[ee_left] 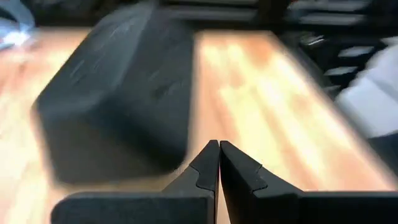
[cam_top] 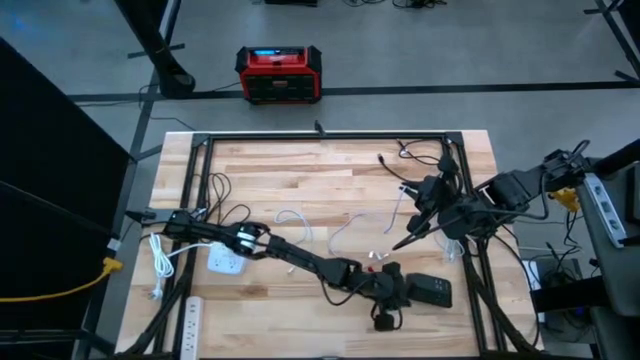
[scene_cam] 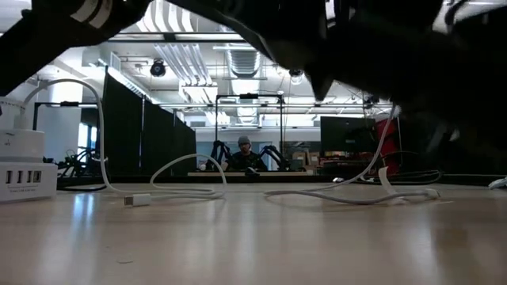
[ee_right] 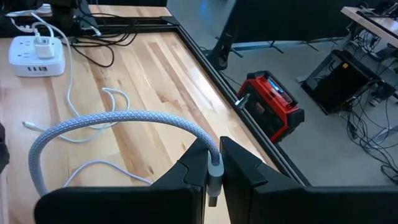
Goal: Insert USB
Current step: Insert the purple charger cable into the black outlet extension
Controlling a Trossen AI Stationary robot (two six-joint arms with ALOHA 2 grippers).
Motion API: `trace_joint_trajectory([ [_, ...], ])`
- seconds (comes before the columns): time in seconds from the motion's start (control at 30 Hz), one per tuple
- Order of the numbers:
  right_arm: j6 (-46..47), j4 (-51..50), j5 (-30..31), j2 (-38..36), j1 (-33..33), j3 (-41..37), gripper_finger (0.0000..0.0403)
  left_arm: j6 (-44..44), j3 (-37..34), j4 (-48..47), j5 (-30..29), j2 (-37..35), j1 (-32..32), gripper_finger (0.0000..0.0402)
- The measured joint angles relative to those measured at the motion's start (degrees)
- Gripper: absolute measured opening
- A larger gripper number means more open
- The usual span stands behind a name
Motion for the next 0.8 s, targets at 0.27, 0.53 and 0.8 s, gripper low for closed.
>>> trace_joint_trajectory([
  [0.27,0.0,-0.1,-1.4,0.0,0.0,0.0,0.0017,0.1,0.1,0.9,-10.6,0.0,0.3,0.0],
  [0.53,1.2,-0.5,-4.0,0.1,1.8,-0.1,0.0017,-4.7,0.1,-7.8,-24.2,-0.4,3.7,0.0],
  [0.8,9.6,-8.8,-9.0,0.2,7.5,-0.1,0.0017,-2.1,0.1,-7.4,-19.2,-3.5,1.8,0.0],
])
